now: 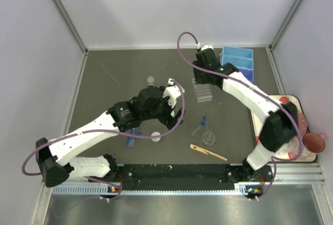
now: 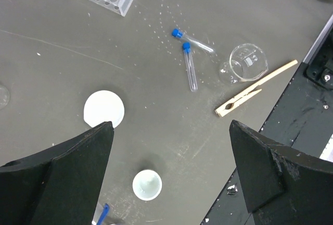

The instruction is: Organize the chemistry lab equipment

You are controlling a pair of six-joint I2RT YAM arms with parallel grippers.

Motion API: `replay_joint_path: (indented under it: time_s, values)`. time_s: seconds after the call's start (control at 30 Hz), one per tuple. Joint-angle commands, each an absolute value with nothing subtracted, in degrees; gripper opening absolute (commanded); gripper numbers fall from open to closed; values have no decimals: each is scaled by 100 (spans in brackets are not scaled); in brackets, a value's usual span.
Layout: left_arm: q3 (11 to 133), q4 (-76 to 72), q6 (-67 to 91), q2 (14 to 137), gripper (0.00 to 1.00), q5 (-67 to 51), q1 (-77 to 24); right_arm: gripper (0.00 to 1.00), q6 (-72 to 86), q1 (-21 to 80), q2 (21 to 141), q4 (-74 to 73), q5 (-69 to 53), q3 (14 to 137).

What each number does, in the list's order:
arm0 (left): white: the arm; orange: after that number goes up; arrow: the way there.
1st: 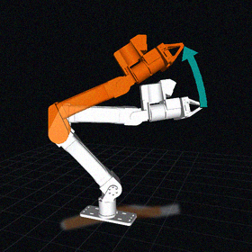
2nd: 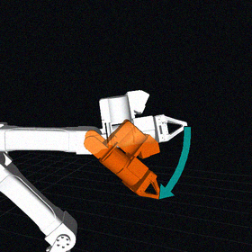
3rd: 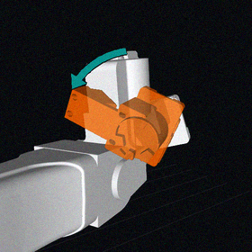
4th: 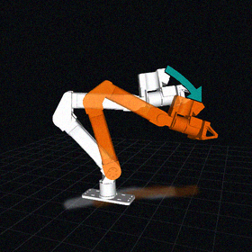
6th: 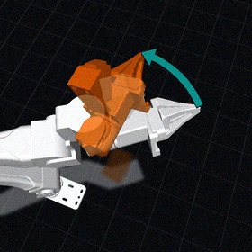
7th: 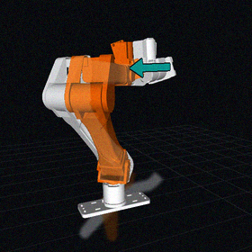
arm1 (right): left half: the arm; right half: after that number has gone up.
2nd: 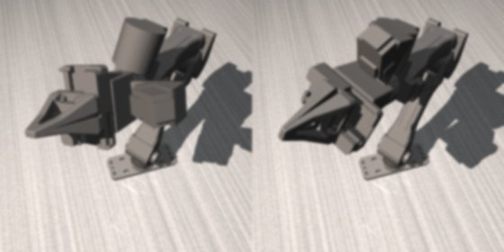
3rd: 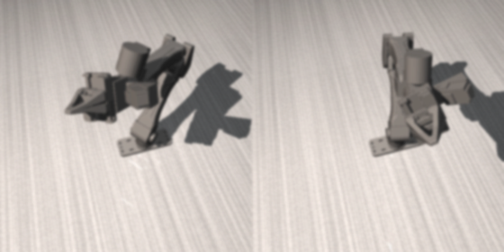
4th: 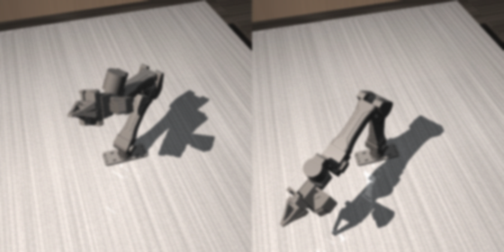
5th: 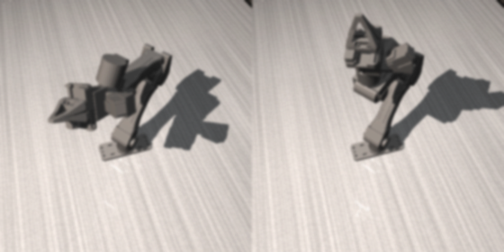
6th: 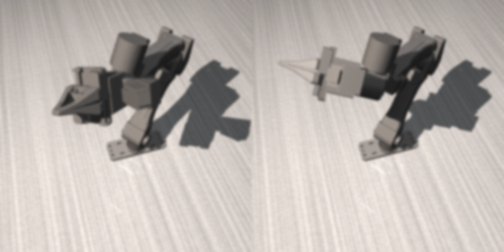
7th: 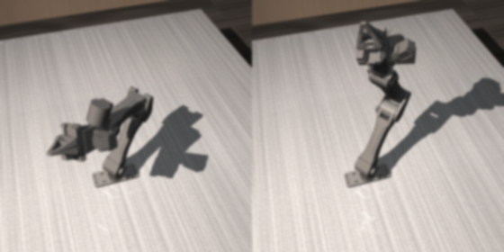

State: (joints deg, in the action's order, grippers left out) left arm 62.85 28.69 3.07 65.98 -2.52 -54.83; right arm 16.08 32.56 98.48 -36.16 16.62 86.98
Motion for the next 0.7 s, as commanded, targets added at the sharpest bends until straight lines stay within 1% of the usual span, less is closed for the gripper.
replay_joint_path:
  time_s: [0.0, 0.03, 0.1, 0.13, 0.23, 0.33, 0.47, 0.67]
  values:
    - [6320, 2514, 439, 6925, 98, -413, -5511, 48, 1670, 3322, 8624, -3779, 2101, 7983]
    - [6276, 2322, 483, 7004, 99, -448, -5511, 48, 1670, 3322, 8231, -3805, 2074, 7867]
    - [6056, 2058, 632, 7250, 98, -597, -5520, 49, 1731, 3322, 7894, -3919, 2004, 7534]
    - [6012, 1839, 659, 7364, 98, -632, -5546, 49, 1740, 3322, 7510, -3929, 1960, 7419]
    - [5889, 1548, 756, 7874, 98, -554, -5598, 50, 1819, 3313, 6902, -3990, 1671, 7050]
    - [6003, 1477, 870, 8445, 99, -712, -5625, 50, 1854, 3331, 6593, -4148, 1547, 6830]
    - [6091, 1310, 896, 9147, 95, -712, -5704, 50, 1846, 3322, 6215, -4289, 1512, 6636]
    - [6170, 1037, 870, 9807, 93, -721, -5766, 50, 1846, 3331, 6029, -4342, 1433, 6399]
